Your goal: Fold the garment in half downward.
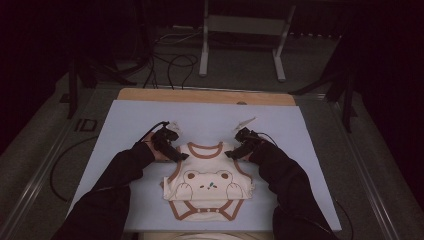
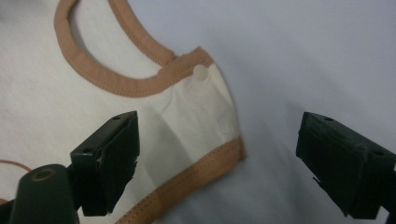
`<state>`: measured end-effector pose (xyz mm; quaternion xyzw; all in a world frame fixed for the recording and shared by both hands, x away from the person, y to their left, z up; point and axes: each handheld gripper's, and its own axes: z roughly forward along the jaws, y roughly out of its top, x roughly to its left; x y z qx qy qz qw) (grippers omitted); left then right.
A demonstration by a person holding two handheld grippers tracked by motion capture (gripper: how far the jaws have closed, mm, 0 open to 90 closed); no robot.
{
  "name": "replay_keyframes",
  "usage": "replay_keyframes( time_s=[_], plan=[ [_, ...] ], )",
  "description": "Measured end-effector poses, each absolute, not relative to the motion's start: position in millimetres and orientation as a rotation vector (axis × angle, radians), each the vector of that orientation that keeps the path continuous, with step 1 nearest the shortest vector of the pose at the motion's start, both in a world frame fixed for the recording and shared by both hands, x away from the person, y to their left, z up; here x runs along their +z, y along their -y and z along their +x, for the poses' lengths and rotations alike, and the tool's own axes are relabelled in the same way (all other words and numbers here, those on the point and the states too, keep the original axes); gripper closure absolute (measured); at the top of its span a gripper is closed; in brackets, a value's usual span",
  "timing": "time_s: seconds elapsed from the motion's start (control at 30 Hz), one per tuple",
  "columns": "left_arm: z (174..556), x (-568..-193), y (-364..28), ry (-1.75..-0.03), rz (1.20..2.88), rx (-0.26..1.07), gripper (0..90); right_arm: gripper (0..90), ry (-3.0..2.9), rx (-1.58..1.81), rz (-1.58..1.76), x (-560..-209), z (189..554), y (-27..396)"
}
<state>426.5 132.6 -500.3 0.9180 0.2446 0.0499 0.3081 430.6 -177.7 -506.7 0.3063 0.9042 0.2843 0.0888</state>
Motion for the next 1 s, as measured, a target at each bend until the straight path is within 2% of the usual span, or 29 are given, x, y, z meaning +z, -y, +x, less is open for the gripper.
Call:
replay_keyframes(
  time_s=[0.13, 0.47, 0.6, 0.7, 0.77, 1.0],
  plan=[
    [427.7, -503.0, -132.9, -0.652, 2.424, 0.133, 10.4, 16.6, -2.705, 0.836, 0.913, -508.2, 432.2, 174.9],
    [431.5, -512.4, -129.8, -0.646, 2.425, 0.152, 27.4, 20.0, -2.745, 0.811, 0.858, -512.9, 432.9, 167.0],
    [431.3, -514.5, -127.1, -0.658, 2.429, 0.168, 28.7, 23.5, -2.749, 0.822, 0.875, -512.0, 431.4, 166.2],
    [430.0, -512.6, -125.6, -0.652, 2.438, 0.167, 36.7, 29.0, -2.754, 0.827, 0.833, -511.7, 430.8, 166.9],
    [427.8, -511.8, -123.8, -0.647, 2.442, 0.167, 43.9, 35.9, -2.766, 0.832, 0.802, -510.5, 429.7, 166.9],
    [421.3, -509.4, -119.6, -0.664, 2.451, 0.162, 59.5, 49.5, -2.783, 0.821, 0.767, -508.0, 426.1, 164.9]
  ],
)
